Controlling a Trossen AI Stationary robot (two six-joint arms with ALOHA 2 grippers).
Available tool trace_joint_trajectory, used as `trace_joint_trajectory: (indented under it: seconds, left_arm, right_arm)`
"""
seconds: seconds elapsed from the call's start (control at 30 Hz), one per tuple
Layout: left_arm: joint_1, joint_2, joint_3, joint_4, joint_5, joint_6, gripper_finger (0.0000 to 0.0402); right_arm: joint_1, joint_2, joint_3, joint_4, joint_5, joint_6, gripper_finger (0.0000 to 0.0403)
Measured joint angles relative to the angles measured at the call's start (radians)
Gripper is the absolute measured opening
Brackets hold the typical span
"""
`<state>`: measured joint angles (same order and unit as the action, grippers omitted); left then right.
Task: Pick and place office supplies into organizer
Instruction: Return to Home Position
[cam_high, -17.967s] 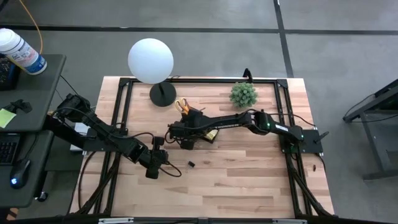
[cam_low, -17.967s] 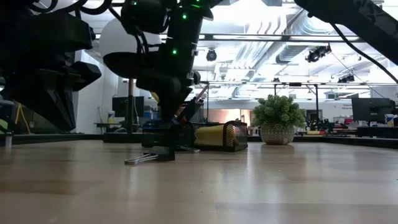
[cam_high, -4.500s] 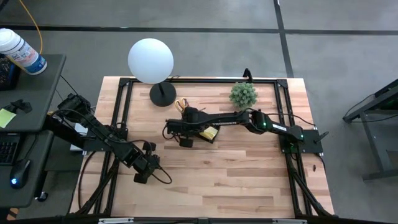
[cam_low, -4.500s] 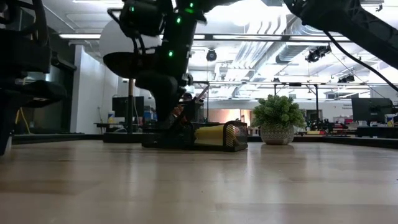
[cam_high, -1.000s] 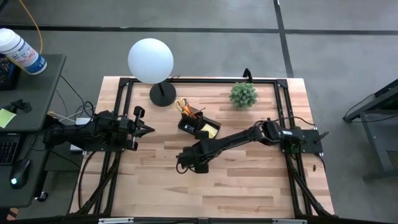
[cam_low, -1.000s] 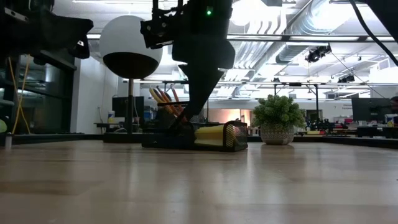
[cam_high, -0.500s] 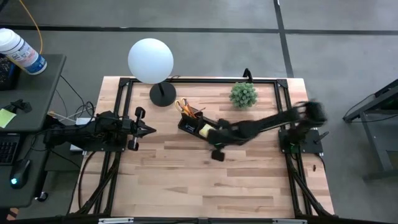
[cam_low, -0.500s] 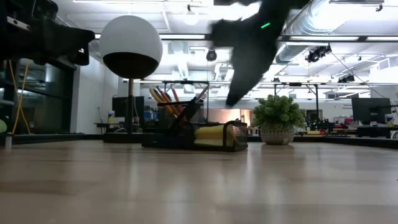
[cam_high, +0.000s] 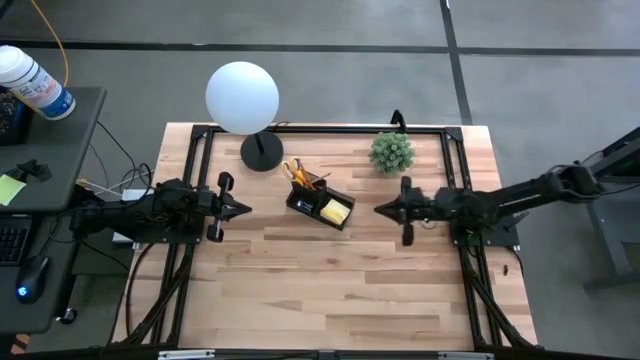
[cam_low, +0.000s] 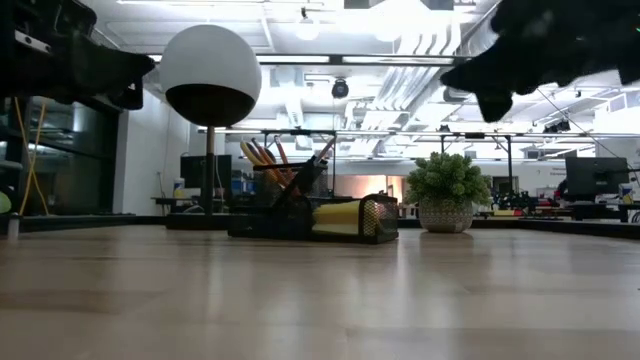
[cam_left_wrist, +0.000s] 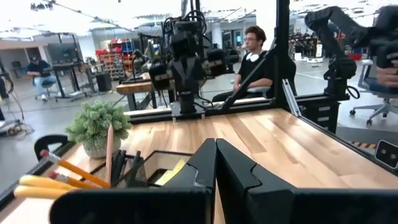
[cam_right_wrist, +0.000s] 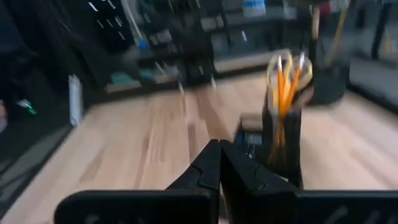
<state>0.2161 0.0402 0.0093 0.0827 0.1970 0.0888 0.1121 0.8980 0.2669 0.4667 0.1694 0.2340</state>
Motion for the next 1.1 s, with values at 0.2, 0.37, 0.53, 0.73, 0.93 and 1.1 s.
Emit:
trace_joint_trajectory:
  seconds: [0.2, 0.37, 0.53, 0.73, 0.93, 1.1]
  left_arm:
    - [0.000, 0.000, 0.000, -0.006, 0.000, -0.030, 0.0000]
    - [0.000, 0.000, 0.000, -0.004, 0.000, -0.038, 0.0000]
    - [0.000, 0.000, 0.000, -0.004, 0.000, -0.038, 0.0000]
    - [0.000, 0.000, 0.000, -0.004, 0.000, -0.044, 0.0000]
    - [0.000, 0.000, 0.000, -0.004, 0.000, -0.040, 0.0000]
    - [0.000, 0.000, 0.000, -0.012, -0.008, -0.037, 0.0000]
  right_arm:
    - [-0.043, -0.164, -0.182, 0.213, -0.072, -0.093, 0.0001]
    - [-0.054, -0.267, -0.257, 0.214, -0.072, -0.094, 0.0000]
    - [-0.054, -0.332, -0.257, 0.154, -0.072, -0.149, 0.0000]
    - [-0.056, -0.462, -0.257, 0.069, -0.065, -0.217, 0.0000]
    - [-0.067, -0.594, -0.257, -0.094, -0.063, -0.205, 0.0000]
    - [-0.067, -0.688, -0.258, -0.182, -0.064, -0.198, 0.0000]
